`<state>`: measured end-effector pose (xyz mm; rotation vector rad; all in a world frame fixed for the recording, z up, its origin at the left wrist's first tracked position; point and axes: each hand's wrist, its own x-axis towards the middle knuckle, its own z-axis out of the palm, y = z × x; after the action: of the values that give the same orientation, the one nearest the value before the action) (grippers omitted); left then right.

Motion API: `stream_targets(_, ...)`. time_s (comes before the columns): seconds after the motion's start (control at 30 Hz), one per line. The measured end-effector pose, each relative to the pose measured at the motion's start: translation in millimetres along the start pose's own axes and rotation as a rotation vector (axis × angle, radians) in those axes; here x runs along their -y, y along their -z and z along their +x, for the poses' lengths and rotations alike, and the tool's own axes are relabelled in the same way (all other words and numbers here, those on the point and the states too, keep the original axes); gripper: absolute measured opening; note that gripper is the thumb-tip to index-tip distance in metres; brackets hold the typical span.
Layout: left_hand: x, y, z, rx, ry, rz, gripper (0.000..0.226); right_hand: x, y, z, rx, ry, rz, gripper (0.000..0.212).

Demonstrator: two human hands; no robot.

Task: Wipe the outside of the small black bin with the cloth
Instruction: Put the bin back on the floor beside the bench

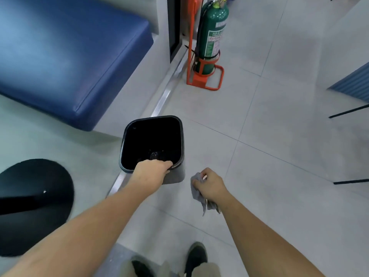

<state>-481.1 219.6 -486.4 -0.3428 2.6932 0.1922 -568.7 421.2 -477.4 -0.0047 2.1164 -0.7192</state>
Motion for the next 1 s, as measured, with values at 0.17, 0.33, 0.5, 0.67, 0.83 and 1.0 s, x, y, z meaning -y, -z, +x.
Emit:
stream_targets(0.17,7,-76,36,0.075,-0.054,0.141,0.03,-37,-33,54,0.015,-0.037,0.029,0.019)
stream_targets(0.33,14,-125,63,0.087,-0.17,0.254,0.044,-66,-55,95,0.044,-0.022,-0.06,0.008)
stream_targets(0.5,22,-163,82,0.001,-0.256,0.34,0.037,-93,-70,127,0.037,-0.034,-0.13,0.02)
stream_targets(0.67,25,-196,106,-0.011,-0.278,0.367,0.035,-107,-77,150,0.038,-0.029,-0.111,0.008)
stream_targets(0.83,25,-214,121,-0.118,-0.277,0.264,0.053,-109,-81,163,0.021,-0.014,-0.048,0.011)
stream_targets(1.0,15,-210,135,-0.107,-0.188,0.281,0.047,-88,-77,159,0.055,-0.017,0.068,0.017)
